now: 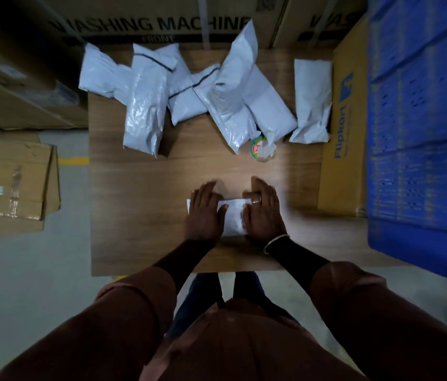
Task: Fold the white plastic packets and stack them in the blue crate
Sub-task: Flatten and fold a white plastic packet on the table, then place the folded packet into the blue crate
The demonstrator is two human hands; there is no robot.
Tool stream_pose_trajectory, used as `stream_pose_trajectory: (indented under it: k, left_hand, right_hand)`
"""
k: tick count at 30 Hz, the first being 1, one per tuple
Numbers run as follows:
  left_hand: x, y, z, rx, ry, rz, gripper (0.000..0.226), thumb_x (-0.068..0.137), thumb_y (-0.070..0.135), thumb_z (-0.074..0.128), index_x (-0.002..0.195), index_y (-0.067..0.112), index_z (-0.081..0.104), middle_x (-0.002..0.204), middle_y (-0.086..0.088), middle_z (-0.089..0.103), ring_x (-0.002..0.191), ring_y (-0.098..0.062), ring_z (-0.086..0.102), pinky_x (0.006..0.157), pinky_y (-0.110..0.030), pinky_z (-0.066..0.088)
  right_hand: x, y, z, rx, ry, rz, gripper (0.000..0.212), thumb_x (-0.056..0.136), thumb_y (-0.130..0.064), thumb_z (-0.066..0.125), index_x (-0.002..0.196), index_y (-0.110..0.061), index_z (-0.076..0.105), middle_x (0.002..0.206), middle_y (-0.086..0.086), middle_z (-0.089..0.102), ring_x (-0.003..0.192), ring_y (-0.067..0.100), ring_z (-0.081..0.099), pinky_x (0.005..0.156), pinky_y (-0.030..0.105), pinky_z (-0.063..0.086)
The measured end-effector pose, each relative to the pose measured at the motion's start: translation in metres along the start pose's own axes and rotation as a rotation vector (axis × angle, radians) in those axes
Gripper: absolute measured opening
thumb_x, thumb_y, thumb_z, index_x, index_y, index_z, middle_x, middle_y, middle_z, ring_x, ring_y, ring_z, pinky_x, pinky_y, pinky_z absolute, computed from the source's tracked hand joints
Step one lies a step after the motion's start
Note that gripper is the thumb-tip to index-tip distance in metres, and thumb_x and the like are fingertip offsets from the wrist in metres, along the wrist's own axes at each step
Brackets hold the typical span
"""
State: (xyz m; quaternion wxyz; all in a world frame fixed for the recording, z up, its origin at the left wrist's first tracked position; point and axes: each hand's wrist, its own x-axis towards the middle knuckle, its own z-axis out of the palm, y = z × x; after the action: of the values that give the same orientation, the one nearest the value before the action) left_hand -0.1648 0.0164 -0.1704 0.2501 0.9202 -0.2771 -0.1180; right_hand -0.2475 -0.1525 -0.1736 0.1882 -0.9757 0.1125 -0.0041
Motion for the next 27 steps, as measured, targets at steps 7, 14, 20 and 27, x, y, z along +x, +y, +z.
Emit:
stream_pose_trajectory:
  k: [7,14,20,27]
  left_hand:
    - [0.014,0.022,-0.066,-0.002,-0.088,-0.067,0.024,0.088,0.04,0.059,0.098,0.02,0.066,0.094,-0.002,0.07,0.091,-0.03,0.065,0.085,-0.042,0.049]
    - [0.072,0.038,-0.185,-0.148,0.016,0.054,0.026,0.084,0.036,0.078,0.1,0.015,0.078,0.101,-0.004,0.075,0.098,-0.024,0.069,0.089,-0.033,0.052]
    - [0.145,0.073,-0.323,-0.067,0.076,0.238,0.027,0.084,0.031,0.081,0.105,0.013,0.078,0.103,-0.009,0.075,0.098,-0.026,0.069,0.082,-0.028,0.05]
    - [0.18,0.112,-0.407,-0.013,0.152,0.388,0.019,0.092,0.014,0.071,0.109,0.01,0.077,0.115,-0.009,0.074,0.106,-0.023,0.068,0.085,-0.024,0.042]
  right_hand:
    - [0.034,-0.012,-0.054,-0.087,-0.118,-0.045,0.01,0.087,-0.022,0.06,0.096,-0.022,0.065,0.094,0.002,0.066,0.09,0.026,0.063,0.082,0.038,0.048]
    - [0.106,-0.043,-0.149,-0.034,0.093,-0.165,0.01,0.089,-0.023,0.068,0.098,-0.02,0.069,0.094,0.004,0.07,0.091,0.026,0.067,0.078,0.035,0.052]
    - [0.185,-0.087,-0.282,0.051,0.135,-0.15,0.02,0.089,-0.016,0.065,0.106,-0.013,0.075,0.109,0.012,0.073,0.106,0.03,0.066,0.09,0.029,0.047]
    - [0.204,-0.126,-0.379,0.092,0.216,-0.073,0.019,0.091,-0.019,0.067,0.106,-0.011,0.075,0.106,0.014,0.074,0.103,0.03,0.067,0.088,0.033,0.051]
